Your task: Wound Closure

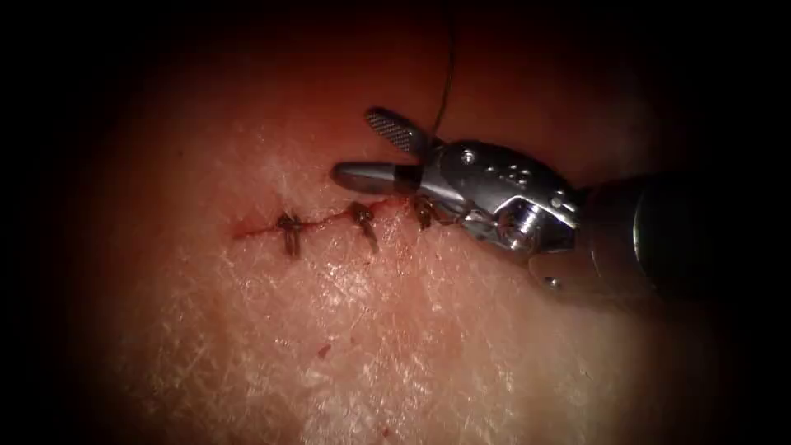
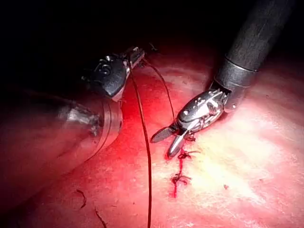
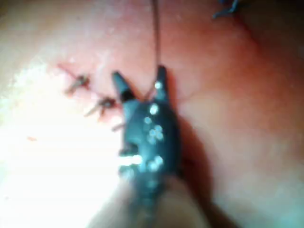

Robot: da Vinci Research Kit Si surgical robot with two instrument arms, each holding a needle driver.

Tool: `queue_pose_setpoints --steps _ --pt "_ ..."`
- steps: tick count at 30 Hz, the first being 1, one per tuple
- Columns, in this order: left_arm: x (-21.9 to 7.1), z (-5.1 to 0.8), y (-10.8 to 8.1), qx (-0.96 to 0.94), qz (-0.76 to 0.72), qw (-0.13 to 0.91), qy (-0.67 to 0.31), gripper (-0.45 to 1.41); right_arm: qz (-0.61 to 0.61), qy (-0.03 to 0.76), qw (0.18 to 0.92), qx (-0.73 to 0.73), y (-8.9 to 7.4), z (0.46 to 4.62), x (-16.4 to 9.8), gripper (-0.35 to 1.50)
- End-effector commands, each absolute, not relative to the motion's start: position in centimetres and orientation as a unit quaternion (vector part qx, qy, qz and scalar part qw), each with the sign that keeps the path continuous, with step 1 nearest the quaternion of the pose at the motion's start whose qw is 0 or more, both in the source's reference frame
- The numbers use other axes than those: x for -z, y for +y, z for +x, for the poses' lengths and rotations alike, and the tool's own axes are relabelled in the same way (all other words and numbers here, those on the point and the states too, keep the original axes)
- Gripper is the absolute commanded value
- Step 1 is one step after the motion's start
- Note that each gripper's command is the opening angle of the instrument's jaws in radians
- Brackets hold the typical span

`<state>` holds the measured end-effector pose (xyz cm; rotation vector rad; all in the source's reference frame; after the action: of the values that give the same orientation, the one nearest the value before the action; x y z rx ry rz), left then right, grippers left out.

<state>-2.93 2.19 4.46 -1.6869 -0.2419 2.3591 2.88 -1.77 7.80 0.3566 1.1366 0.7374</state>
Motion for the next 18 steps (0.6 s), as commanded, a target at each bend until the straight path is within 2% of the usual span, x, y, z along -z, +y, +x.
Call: queue_pose_setpoints --steps 1,12,13,14,15,17,18 --pt "-4.52 -2.98 2.20 -0.805 -0.576 0.114 -0.082 -0.45 0.163 0.528 0.761 -0.339 -1.78 2.94 -7.84 -0.35" --pt "-4.51 -2.96 2.12 -0.803 -0.579 0.109 -0.084 -0.45 0.127 0.546 0.758 -0.335 -1.62 2.92 -7.63 -0.35" --pt "-4.50 -2.95 2.13 -0.803 -0.580 0.109 -0.084 -0.45 0.125 0.548 0.756 -0.335 -1.62 2.93 -7.62 -0.27" --pt "-4.50 -2.94 2.14 -0.803 -0.580 0.109 -0.085 -0.45 0.124 0.551 0.753 -0.336 -1.62 2.94 -7.62 0.41" --pt "-4.48 -2.88 2.17 -0.802 -0.581 0.108 -0.088 -0.45 0.123 0.552 0.753 -0.337 -1.61 2.95 -7.62 1.25" --pt "-4.47 -2.79 2.22 -0.806 -0.576 0.109 -0.083 -0.45 0.126 0.554 0.751 -0.335 -1.59 2.90 -7.61 1.36" --pt "-4.48 -2.68 2.27 -0.808 -0.572 0.115 -0.077 -0.45 0.127 0.554 0.751 -0.335 -1.55 2.78 -7.58 1.35"
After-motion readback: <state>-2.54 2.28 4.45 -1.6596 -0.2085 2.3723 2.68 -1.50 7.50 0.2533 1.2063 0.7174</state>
